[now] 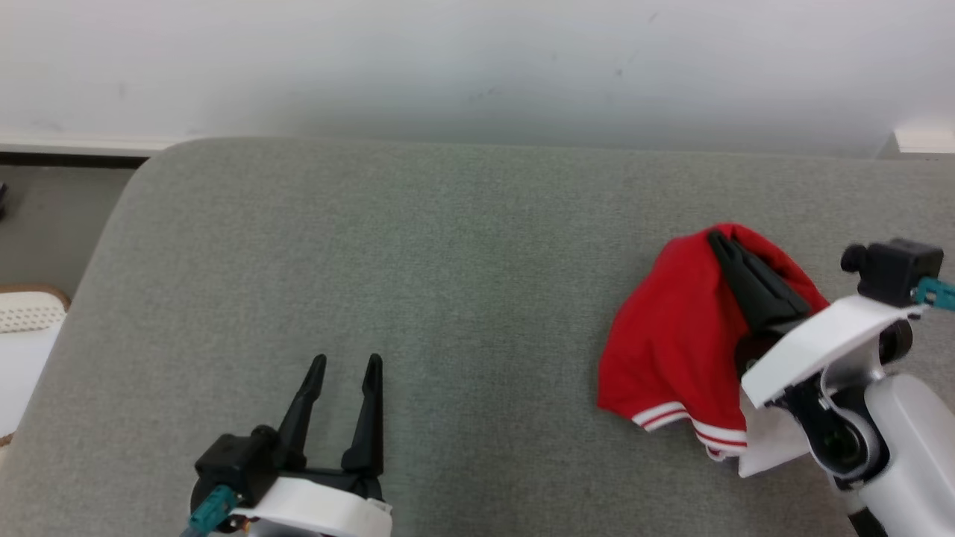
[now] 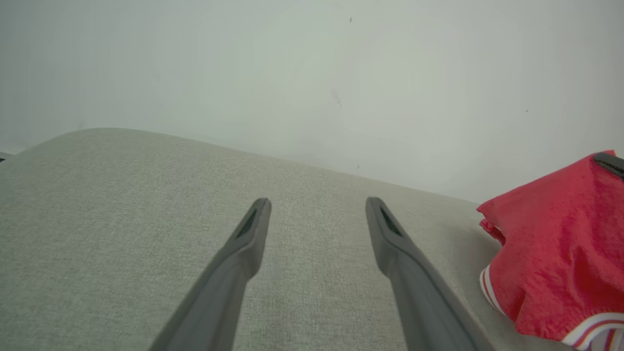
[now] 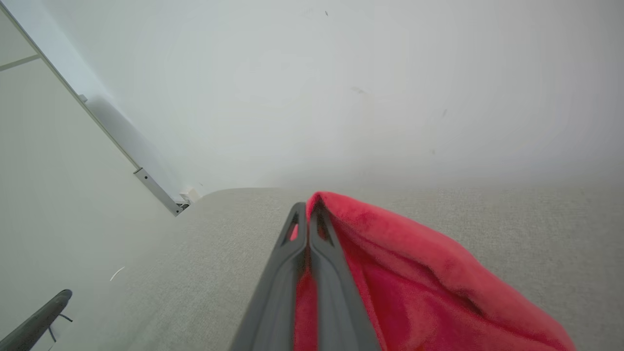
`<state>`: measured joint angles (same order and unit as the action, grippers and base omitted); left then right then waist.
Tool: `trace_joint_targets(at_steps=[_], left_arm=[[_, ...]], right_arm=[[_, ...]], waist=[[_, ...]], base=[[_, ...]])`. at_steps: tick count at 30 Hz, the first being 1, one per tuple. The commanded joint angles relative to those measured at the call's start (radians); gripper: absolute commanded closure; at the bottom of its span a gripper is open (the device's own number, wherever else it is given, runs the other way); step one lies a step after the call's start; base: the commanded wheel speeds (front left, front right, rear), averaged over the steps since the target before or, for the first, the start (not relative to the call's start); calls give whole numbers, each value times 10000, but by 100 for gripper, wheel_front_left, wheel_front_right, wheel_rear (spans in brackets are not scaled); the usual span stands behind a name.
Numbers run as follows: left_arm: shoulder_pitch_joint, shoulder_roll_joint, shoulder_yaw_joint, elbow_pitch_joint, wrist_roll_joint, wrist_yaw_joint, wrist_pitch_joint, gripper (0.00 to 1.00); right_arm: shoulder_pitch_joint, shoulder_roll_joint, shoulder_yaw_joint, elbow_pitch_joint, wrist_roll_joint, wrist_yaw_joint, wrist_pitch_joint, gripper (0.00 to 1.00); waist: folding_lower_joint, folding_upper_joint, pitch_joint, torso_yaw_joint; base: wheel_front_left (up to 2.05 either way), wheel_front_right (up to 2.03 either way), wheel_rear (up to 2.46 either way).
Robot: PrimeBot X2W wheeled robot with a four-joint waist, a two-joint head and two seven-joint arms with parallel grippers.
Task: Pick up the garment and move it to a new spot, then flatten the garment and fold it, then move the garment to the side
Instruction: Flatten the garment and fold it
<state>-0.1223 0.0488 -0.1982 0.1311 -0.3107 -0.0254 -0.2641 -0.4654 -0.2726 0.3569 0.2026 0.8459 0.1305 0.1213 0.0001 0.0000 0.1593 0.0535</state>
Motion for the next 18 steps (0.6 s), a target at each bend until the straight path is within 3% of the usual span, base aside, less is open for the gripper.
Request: trace_joint_targets(at_steps=[1, 12, 13, 18], left_arm=[[-197, 36, -76, -24, -116, 55, 1, 0], [-624, 34, -477, -92, -720, 318, 1, 0], [-621, 36, -480, -78, -732, 329, 1, 0], [-614, 36, -364, -6, -516, 337, 1, 0]], right_arm=[[-723, 68, 244, 334, 61, 1, -80, 100], [-3475, 1050, 2153, 3413, 731, 1, -605, 100], [-3579, 1125, 2359, 3686, 842, 1, -607, 2], [-3931, 1168, 3215, 4285, 1391, 1, -1168, 0]], waist=[[-1, 0, 390, 432], [-1, 0, 1228, 1722], [-1, 0, 1220, 1753], [-1, 0, 931, 1594]], base=[[0, 0, 0], [0, 0, 0], [0, 0, 0], [0, 0, 0]])
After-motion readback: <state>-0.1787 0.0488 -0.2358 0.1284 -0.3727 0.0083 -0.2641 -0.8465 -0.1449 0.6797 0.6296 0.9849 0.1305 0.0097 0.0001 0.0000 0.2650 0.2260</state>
